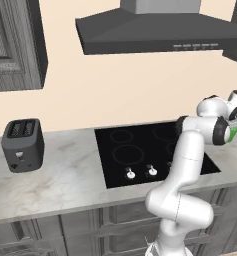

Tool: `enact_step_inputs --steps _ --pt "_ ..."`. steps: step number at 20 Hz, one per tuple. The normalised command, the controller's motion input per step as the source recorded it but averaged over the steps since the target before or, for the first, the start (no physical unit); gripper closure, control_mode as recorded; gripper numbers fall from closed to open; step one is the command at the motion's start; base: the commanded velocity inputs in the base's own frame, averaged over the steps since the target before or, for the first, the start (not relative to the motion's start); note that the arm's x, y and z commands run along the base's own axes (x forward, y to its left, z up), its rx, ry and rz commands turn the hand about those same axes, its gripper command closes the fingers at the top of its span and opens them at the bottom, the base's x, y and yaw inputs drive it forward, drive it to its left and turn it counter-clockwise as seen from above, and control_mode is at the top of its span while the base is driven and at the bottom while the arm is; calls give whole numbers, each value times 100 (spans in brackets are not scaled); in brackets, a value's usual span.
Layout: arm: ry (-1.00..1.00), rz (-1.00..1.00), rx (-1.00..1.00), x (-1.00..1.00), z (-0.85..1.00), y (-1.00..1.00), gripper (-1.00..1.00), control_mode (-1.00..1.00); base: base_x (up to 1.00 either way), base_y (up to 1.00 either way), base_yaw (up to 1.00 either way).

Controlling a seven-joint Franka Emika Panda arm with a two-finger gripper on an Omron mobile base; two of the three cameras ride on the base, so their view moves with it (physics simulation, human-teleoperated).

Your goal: Pick the cup and bowl from the counter and place them on the counter next to the sink.

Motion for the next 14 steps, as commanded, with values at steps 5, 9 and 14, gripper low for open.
enact_step_inputs --steps 5,9,14 --pt "-5 -3 0 -19 13 78 100 -100 0 0 0" --pt "-5 0 -2 -28 60 80 100 -100 0 0 0" --pt "-1 -2 -7 -52 80 62 100 -100 0 0 0"
